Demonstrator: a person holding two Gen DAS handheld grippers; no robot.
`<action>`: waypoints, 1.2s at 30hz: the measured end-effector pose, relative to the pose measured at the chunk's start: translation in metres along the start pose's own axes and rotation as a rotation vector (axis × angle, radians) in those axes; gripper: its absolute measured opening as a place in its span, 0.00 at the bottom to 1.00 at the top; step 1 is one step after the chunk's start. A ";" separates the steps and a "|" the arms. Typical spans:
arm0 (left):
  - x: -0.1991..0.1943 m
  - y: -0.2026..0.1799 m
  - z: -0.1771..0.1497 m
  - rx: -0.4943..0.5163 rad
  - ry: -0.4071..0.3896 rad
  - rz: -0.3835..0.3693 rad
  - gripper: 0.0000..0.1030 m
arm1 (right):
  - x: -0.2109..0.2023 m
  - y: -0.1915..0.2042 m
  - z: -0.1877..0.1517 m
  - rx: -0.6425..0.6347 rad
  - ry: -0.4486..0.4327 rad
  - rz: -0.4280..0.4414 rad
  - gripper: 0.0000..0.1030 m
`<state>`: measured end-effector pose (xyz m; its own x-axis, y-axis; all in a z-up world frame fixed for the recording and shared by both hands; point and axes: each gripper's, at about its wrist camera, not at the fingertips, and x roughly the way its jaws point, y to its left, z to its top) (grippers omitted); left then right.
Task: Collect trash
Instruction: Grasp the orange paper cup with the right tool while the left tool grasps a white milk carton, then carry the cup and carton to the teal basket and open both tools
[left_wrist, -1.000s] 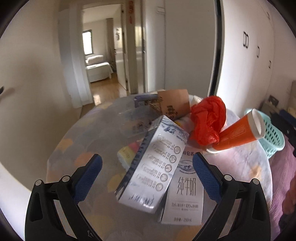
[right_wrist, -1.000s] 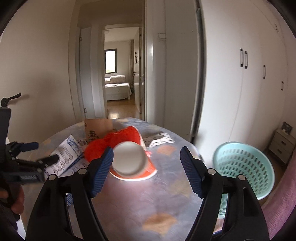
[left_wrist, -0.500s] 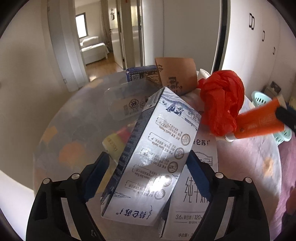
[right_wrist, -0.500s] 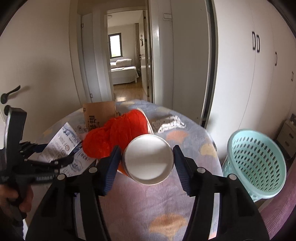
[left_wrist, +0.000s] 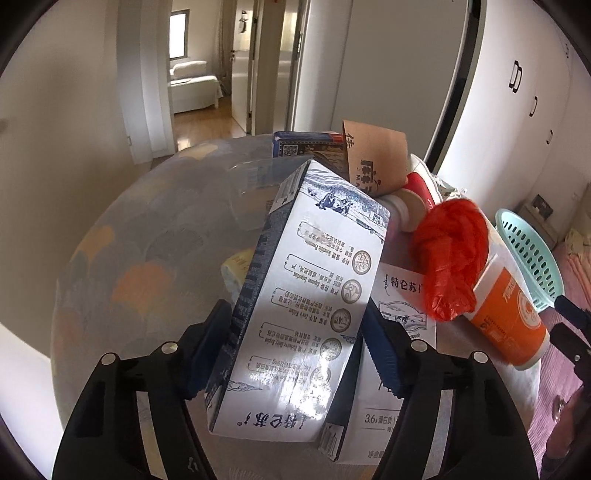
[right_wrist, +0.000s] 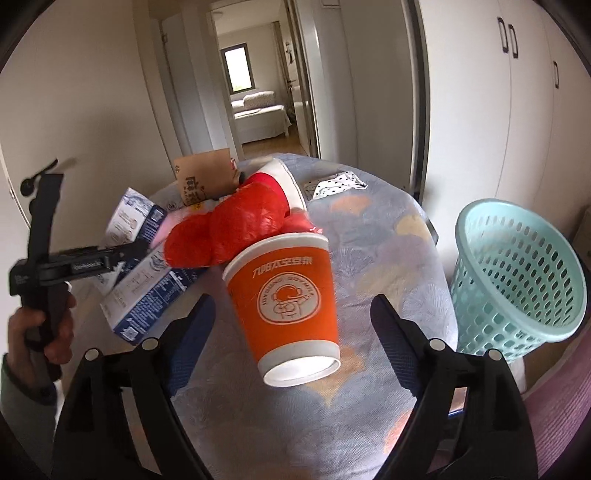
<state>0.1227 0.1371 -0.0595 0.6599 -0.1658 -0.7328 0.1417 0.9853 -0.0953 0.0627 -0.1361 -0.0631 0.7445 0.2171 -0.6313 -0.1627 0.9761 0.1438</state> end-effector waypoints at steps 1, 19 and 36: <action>0.000 0.001 0.001 -0.003 -0.001 -0.003 0.63 | 0.006 0.001 0.001 -0.014 0.022 -0.006 0.80; -0.061 -0.033 0.024 -0.008 -0.145 -0.091 0.62 | 0.019 -0.006 -0.001 0.011 0.066 0.030 0.65; -0.011 -0.207 0.083 0.134 -0.120 -0.394 0.62 | -0.044 -0.149 0.043 0.226 -0.142 -0.297 0.65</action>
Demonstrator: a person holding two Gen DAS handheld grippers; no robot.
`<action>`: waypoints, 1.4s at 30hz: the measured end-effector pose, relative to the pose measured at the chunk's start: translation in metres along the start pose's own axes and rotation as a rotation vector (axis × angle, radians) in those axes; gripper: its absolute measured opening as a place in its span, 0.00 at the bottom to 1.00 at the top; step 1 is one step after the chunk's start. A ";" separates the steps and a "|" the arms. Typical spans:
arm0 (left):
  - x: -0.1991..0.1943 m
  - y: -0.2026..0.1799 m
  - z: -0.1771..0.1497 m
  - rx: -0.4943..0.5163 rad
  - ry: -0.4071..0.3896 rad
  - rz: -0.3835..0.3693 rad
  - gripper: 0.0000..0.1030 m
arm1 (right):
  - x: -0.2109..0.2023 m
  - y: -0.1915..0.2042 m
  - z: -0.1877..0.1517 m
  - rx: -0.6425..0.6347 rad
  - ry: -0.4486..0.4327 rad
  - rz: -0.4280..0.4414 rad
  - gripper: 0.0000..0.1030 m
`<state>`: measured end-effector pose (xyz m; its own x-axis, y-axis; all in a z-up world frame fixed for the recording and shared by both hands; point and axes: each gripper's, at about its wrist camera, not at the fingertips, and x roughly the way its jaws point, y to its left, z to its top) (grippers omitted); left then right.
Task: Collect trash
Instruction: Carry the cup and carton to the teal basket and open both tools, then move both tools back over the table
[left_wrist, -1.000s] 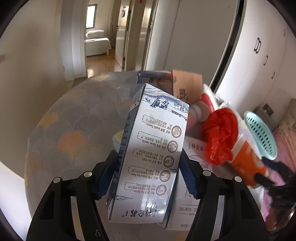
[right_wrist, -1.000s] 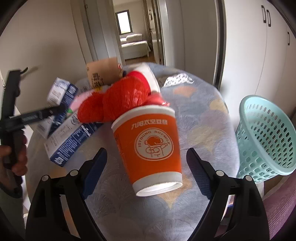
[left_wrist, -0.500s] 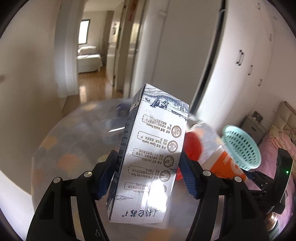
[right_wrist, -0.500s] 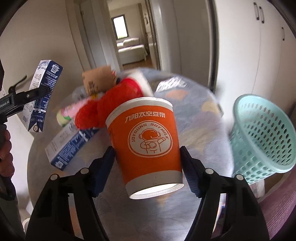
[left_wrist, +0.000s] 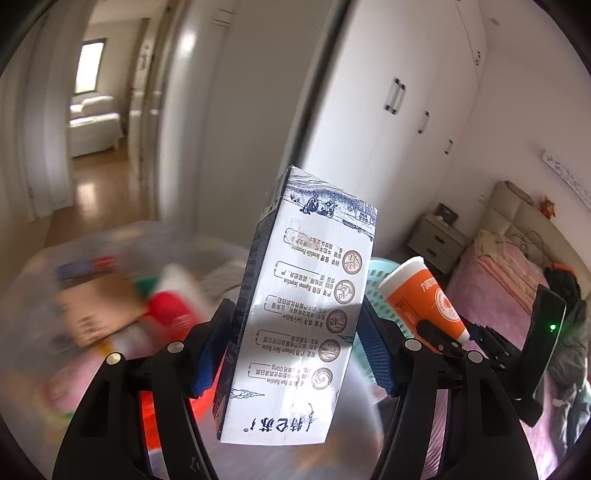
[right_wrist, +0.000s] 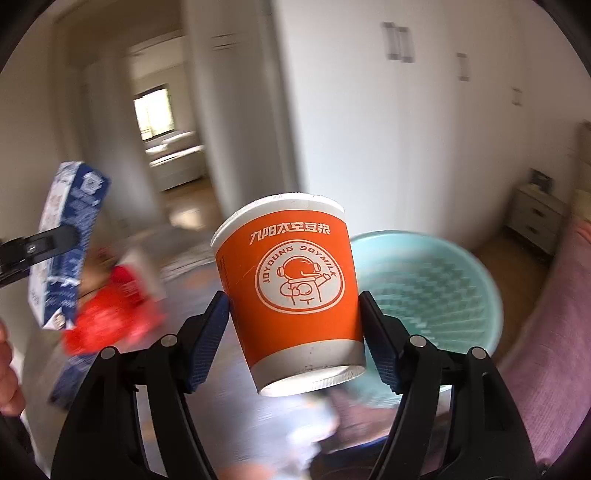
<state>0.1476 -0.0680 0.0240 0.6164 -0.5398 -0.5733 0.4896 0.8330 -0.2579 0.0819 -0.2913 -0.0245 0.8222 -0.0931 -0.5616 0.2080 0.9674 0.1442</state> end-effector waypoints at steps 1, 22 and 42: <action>0.010 -0.009 0.003 0.004 0.010 -0.013 0.62 | 0.005 -0.015 0.003 0.029 0.008 -0.031 0.65; 0.221 -0.127 -0.014 0.018 0.330 -0.225 0.74 | 0.069 -0.125 -0.024 0.208 0.221 -0.268 0.67; 0.003 -0.032 -0.018 -0.052 0.001 -0.101 0.80 | -0.017 -0.009 0.005 0.071 -0.021 -0.015 0.67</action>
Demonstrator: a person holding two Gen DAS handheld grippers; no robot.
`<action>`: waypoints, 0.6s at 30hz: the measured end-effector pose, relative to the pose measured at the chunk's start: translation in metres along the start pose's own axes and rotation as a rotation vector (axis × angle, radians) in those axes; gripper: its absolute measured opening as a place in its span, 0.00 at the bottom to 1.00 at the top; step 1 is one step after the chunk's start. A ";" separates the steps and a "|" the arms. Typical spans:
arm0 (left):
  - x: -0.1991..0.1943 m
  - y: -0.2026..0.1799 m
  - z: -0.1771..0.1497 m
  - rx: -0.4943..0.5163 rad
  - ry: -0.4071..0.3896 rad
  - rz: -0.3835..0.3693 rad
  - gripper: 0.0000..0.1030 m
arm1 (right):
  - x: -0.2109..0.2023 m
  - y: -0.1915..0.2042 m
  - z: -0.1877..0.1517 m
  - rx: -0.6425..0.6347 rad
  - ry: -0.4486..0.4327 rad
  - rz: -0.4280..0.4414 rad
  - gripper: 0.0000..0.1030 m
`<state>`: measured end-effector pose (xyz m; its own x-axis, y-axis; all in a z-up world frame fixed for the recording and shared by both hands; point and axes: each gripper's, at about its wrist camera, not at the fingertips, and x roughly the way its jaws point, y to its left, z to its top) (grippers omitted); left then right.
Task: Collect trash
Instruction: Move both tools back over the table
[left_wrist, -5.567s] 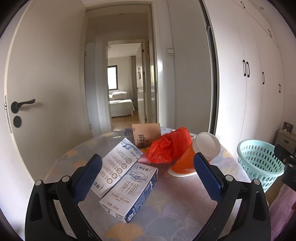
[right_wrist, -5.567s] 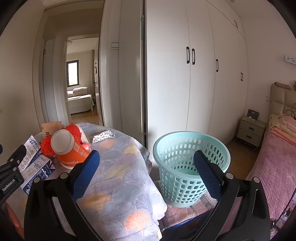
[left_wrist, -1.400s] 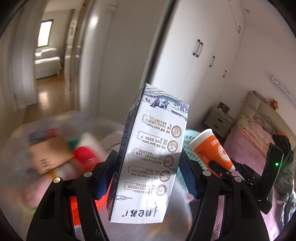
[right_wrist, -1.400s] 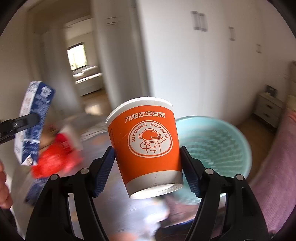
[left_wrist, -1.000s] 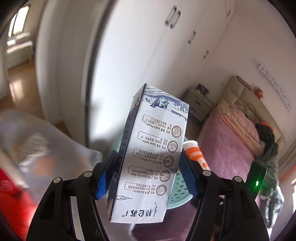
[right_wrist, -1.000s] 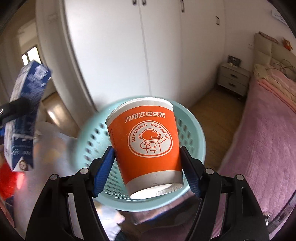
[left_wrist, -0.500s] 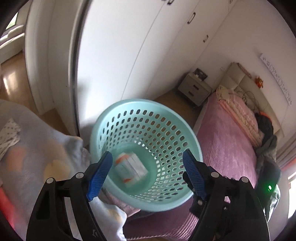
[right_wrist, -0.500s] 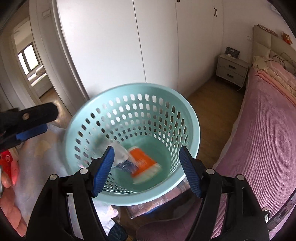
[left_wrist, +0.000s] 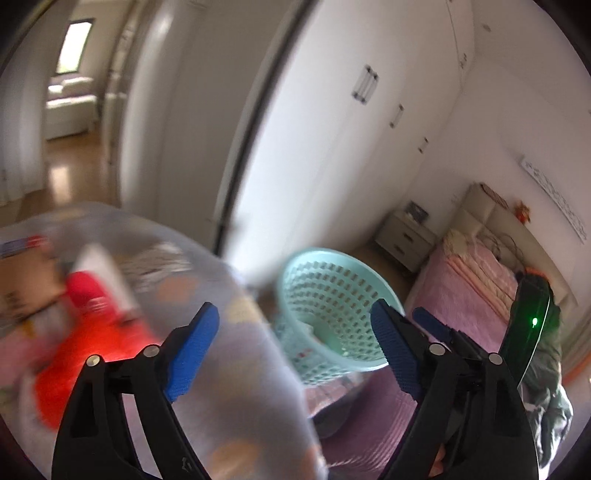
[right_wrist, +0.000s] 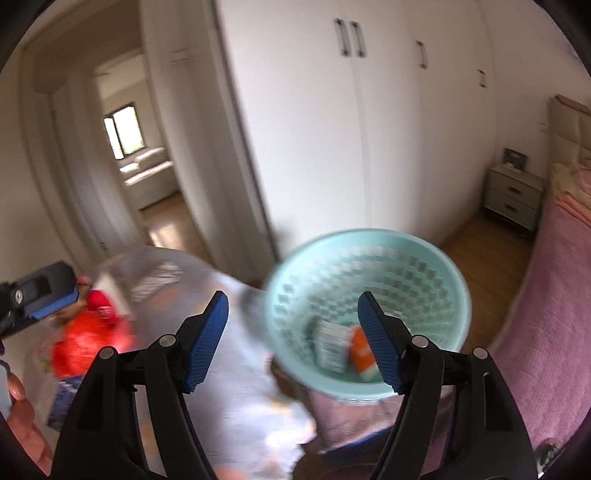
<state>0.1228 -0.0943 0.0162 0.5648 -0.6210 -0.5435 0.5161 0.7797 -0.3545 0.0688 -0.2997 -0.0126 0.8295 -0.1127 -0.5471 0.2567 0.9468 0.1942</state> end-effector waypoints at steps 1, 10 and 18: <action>-0.014 0.007 -0.004 -0.006 -0.016 0.024 0.80 | -0.003 0.009 -0.001 -0.011 -0.004 0.020 0.67; -0.099 0.079 -0.048 -0.037 -0.081 0.303 0.82 | -0.005 0.109 -0.020 -0.135 0.017 0.207 0.67; -0.102 0.135 -0.089 -0.060 0.054 0.376 0.82 | 0.013 0.182 -0.044 -0.194 0.121 0.326 0.67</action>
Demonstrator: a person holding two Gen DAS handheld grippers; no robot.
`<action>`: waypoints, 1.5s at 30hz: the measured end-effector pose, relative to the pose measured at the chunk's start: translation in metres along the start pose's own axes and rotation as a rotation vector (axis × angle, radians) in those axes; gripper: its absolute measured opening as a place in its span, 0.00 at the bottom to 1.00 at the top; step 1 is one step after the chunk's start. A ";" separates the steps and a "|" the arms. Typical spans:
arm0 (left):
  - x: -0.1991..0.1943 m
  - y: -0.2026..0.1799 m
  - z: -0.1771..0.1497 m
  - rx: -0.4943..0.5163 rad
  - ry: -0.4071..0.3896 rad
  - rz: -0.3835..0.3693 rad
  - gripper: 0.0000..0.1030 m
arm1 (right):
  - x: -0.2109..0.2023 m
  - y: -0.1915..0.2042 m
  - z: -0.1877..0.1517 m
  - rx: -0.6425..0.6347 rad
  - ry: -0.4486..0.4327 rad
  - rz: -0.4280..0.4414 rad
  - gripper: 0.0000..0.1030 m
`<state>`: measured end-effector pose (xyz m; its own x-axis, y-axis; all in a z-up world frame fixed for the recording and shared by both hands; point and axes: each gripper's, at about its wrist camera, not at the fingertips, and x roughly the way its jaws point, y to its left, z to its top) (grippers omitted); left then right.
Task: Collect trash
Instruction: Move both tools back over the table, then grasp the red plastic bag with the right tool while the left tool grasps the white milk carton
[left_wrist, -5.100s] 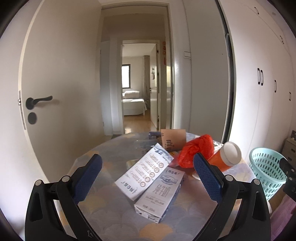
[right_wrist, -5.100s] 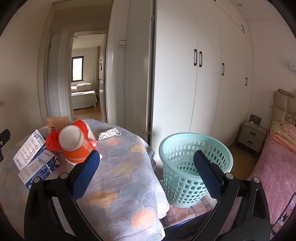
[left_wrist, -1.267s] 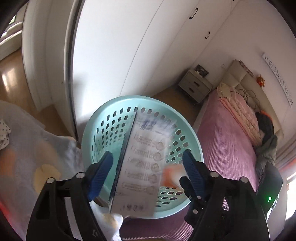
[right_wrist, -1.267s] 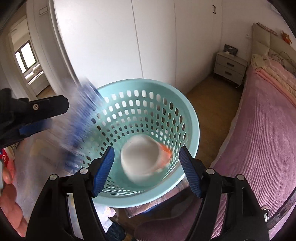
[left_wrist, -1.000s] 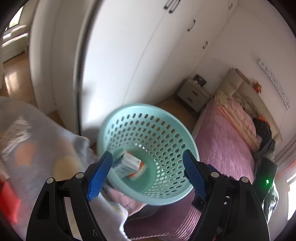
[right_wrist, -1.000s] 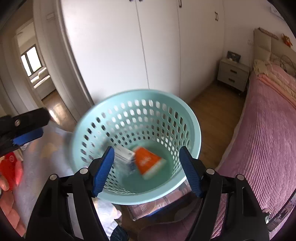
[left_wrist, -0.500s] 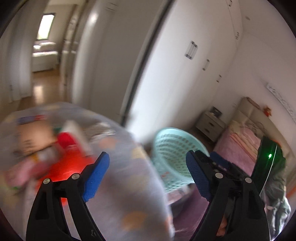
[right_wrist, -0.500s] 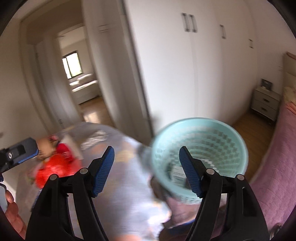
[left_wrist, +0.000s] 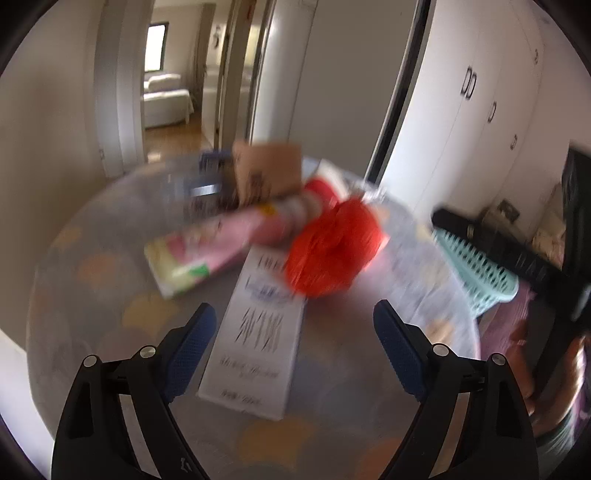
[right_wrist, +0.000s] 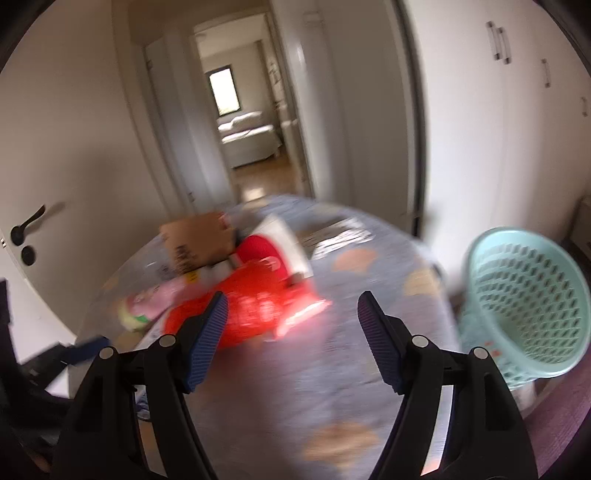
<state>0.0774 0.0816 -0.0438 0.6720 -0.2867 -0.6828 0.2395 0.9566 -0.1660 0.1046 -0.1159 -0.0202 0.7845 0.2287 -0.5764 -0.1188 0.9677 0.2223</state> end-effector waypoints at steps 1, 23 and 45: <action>0.006 0.003 -0.003 -0.002 0.013 0.009 0.82 | 0.005 0.006 -0.001 0.001 0.016 0.015 0.68; 0.034 0.011 -0.025 -0.015 0.101 0.055 0.58 | 0.083 0.029 -0.010 -0.008 0.161 0.008 0.45; -0.005 -0.042 0.006 0.022 -0.069 -0.100 0.53 | -0.008 -0.040 0.017 0.068 -0.034 -0.036 0.25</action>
<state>0.0681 0.0429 -0.0291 0.6905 -0.3841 -0.6129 0.3222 0.9220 -0.2149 0.1133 -0.1581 -0.0115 0.8081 0.1893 -0.5579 -0.0499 0.9656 0.2554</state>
